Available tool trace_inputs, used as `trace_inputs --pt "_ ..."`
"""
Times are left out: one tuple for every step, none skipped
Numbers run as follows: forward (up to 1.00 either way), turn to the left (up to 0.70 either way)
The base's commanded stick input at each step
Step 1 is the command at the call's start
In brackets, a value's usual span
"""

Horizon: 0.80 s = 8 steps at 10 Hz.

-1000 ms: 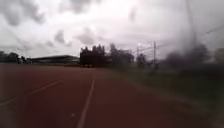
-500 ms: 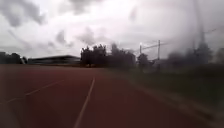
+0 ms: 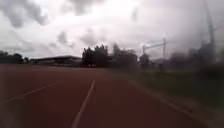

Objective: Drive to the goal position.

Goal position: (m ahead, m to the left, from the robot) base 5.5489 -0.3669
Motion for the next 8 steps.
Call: trace_inputs --pt "0.85 0.24" --pt "0.85 0.24" --pt "0.85 0.01" --pt "0.85 0.00" --pt "0.85 0.00" --pt "0.85 0.00" --pt "0.85 0.00" --pt "0.85 0.00"
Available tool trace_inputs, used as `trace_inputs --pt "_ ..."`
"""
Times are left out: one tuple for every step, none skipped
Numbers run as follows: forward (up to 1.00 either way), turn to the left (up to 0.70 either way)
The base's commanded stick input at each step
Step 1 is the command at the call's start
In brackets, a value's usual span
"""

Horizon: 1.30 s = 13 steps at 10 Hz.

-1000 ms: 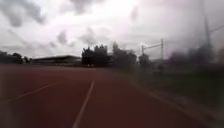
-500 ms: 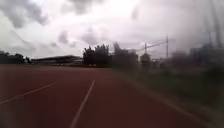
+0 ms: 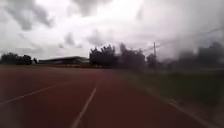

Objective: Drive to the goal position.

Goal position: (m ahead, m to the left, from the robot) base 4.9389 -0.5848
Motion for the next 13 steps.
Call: trace_inputs --pt "0.85 0.00" --pt "0.85 0.00" --pt "0.85 0.00" --pt "0.85 0.00" --pt "0.85 0.00" --pt "0.85 0.00" --pt "0.85 0.00" --pt "0.85 0.00" --pt "0.85 0.00" --pt "0.85 0.00" --pt "0.85 0.00" --pt "0.85 0.00" --pt "0.85 0.00"
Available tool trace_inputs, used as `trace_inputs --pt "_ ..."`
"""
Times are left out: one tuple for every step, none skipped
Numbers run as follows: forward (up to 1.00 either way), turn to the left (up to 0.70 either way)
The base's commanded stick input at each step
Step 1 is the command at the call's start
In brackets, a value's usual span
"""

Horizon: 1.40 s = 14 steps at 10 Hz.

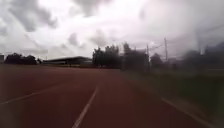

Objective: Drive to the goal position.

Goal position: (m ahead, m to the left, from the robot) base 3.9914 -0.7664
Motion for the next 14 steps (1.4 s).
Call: trace_inputs --pt "0.85 0.00" --pt "0.85 0.00" --pt "0.85 0.00" --pt "0.85 -0.07" --pt "0.85 -0.17" --pt "0.85 -0.23" --pt "0.85 -0.24" --pt "0.85 -0.20" --pt "0.85 -0.03" --pt "0.85 0.00" --pt "0.85 0.00" --pt "0.85 0.00" --pt "0.85 0.00" --pt "0.85 0.00"
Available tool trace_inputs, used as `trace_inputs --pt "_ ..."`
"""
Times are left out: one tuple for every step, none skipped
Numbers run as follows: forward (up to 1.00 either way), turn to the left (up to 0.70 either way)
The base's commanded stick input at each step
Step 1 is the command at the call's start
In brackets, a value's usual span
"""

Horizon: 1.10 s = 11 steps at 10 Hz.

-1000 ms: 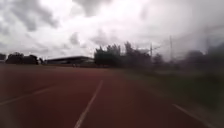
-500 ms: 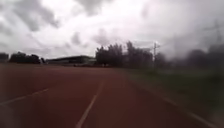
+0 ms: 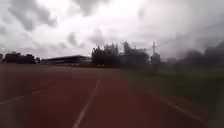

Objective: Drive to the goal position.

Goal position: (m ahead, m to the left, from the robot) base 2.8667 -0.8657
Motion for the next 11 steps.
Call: trace_inputs --pt "0.85 0.00" --pt "0.85 0.00" --pt "0.85 0.00" --pt "0.85 0.00" --pt "0.85 0.00" --pt "0.85 0.00" --pt "0.85 0.00" --pt "0.85 0.00" --pt "0.85 0.00" --pt "0.85 0.00" --pt "0.85 0.00"
